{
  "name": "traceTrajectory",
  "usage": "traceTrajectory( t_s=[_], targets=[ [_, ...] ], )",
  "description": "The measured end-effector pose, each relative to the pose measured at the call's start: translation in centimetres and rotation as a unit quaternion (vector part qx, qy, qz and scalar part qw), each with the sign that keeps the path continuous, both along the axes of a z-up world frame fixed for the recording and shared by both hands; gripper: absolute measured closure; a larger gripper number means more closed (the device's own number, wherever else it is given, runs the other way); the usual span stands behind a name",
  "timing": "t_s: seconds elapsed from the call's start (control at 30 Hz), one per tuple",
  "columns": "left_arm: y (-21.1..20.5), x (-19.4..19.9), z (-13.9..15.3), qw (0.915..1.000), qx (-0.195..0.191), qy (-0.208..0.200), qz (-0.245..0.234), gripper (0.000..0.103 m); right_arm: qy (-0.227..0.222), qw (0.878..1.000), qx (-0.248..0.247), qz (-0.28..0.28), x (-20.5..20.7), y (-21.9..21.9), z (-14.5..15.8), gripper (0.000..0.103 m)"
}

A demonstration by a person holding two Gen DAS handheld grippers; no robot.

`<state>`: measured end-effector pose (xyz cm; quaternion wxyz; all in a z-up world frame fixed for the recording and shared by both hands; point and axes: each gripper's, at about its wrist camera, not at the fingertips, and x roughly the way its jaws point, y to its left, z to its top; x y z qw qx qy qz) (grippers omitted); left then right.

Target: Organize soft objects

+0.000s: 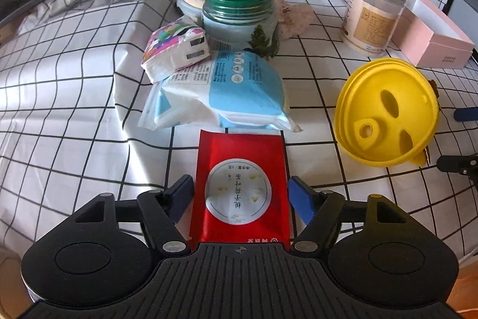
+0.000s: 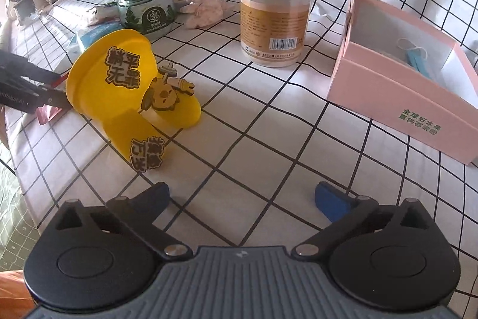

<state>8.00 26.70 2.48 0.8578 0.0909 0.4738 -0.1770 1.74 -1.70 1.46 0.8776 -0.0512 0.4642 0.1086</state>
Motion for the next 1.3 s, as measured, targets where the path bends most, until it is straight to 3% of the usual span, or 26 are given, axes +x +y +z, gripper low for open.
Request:
traceTrajectory(
  t_s=[0.07, 0.17, 0.2, 0.3, 0.4, 0.43, 0.5, 0.67, 0.77, 0.83, 1.03, 1.23, 1.3],
  targets=[
    [0.0, -0.5, 0.1, 0.9999, -0.006, -0.008, 0.005, 0.043, 0.002, 1.000, -0.004, 0.007, 0.1, 0.1, 0.0, 0.000],
    [0.1, -0.9, 0.3, 0.9995, -0.017, -0.012, 0.026, 0.048, 0.021, 0.998, -0.005, 0.054, 0.9, 0.0, 0.6, 0.004],
    [0.2, -1.0, 0.4, 0.9991, -0.023, -0.010, 0.035, 0.049, 0.014, 0.998, 0.002, 0.067, 0.9, -0.1, 1.2, 0.009],
    [0.7, -1.7, 0.4, 0.9971, -0.045, -0.012, 0.059, 0.051, -0.033, 0.991, 0.031, 0.129, 0.6, 0.3, 3.8, 0.009],
    [1.0, -2.6, 0.5, 0.9957, -0.060, -0.014, 0.070, 0.053, -0.062, 0.977, 0.026, 0.202, 1.0, 2.2, 5.1, 0.009],
    [1.1, -2.8, 0.5, 0.9950, -0.064, -0.014, 0.075, 0.090, -0.066, 0.972, 0.018, 0.226, 1.3, 3.2, 5.0, 0.009],
    [1.8, -3.2, 0.8, 0.9923, -0.086, -0.010, 0.089, 0.094, -0.067, 0.964, 0.002, 0.256, 2.1, 4.9, 4.4, 0.009],
    [2.6, -4.0, 1.0, 0.9869, -0.103, -0.006, 0.124, 0.095, -0.057, 0.958, -0.030, 0.278, 4.2, 7.7, 2.1, 0.009],
    [3.0, -4.7, 1.6, 0.9820, -0.140, -0.004, 0.127, 0.094, -0.063, 0.957, -0.025, 0.281, 4.0, 7.6, 2.4, 0.009],
    [2.6, -4.9, 2.0, 0.9817, -0.144, -0.002, 0.124, 0.094, -0.065, 0.959, -0.020, 0.275, 3.4, 7.2, 2.7, 0.009],
    [-0.6, -4.7, 2.4, 0.9899, -0.106, -0.020, 0.092, 0.091, -0.055, 0.974, -0.009, 0.220, 1.8, 4.7, 2.8, 0.009],
    [-4.5, -4.5, 1.4, 0.9987, -0.039, 0.019, 0.028, 0.085, -0.045, 0.985, -0.007, 0.166, 0.4, 2.7, 1.9, 0.009],
    [-5.5, -4.8, 1.3, 0.9998, -0.013, 0.007, 0.012, 0.084, -0.043, 0.987, -0.007, 0.154, 0.0, 2.1, 1.6, 0.009]
  ],
)
